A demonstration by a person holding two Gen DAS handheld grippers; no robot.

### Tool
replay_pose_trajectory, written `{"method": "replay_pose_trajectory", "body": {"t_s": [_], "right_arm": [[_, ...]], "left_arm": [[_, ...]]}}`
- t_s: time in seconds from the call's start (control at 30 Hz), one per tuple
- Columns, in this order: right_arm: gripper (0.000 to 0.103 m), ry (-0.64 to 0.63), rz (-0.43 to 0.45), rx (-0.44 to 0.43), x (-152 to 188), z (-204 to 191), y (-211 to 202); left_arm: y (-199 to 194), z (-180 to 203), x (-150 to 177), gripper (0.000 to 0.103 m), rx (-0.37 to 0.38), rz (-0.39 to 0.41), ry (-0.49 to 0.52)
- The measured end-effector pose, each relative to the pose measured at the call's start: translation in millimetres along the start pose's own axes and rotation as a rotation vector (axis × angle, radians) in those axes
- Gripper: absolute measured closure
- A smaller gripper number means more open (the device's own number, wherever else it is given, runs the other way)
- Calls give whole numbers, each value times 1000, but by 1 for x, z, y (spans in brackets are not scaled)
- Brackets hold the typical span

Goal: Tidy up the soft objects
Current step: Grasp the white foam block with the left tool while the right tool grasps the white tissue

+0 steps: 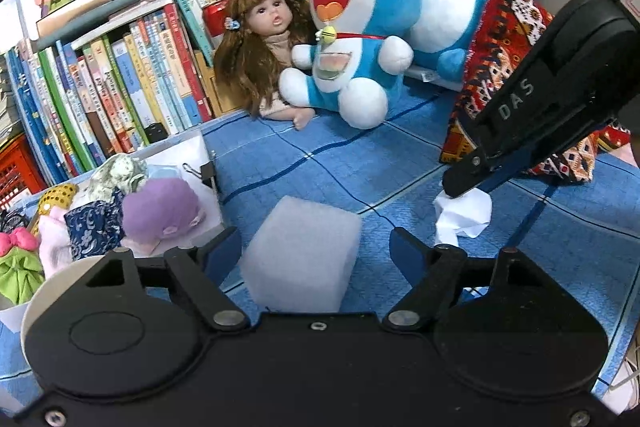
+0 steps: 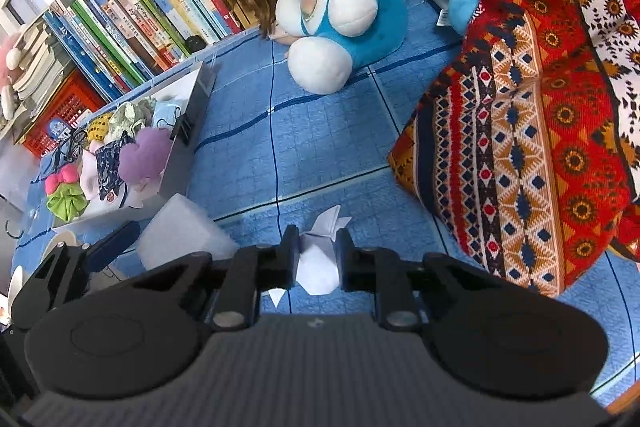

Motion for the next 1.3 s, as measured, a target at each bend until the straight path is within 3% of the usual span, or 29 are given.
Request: {"method": "replay_pose_trajectory", "body": {"t_s": [0.1,0.33,0.6,0.87,1.0,1.17,1.23,1.3], "right_arm": [[79,-9,3,9,3,-1,0],[79,-3,0,6,3,0,4],[79,-7,5,6,0,-1,5],[79,-7,24,4,-3,4,0],[79,-9,23,-2,0,5,-1],[79,-19,25,-9,2,5,-4],[79,-18,25,-11,2,5,-3],[79,-19,25,-13,4,4,-3]], "left_arm": [[-3,4,0,27,35,9,4],[-8,-10,3,26,-9,19,-15],[-29,-14,-8,19,14,116,-16],[-47,15,-10,11,-8,235,156],[-28,18,-4,10,-94,195,186],[0,15,7,9,-82,88,109],[5,16,10,14,-92,78,123],[7,22,13,32,-35,54,111]]}}
Point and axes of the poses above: each gripper's, at about its wrist camera, not at the fingertips, and y roughly the way its jaws point, z to its right, x to its underside, the point moved 10 cm from there along y, roughly the way its jaws point, and after that the axes turned 5 degrees about y, right-handed, at the moved point
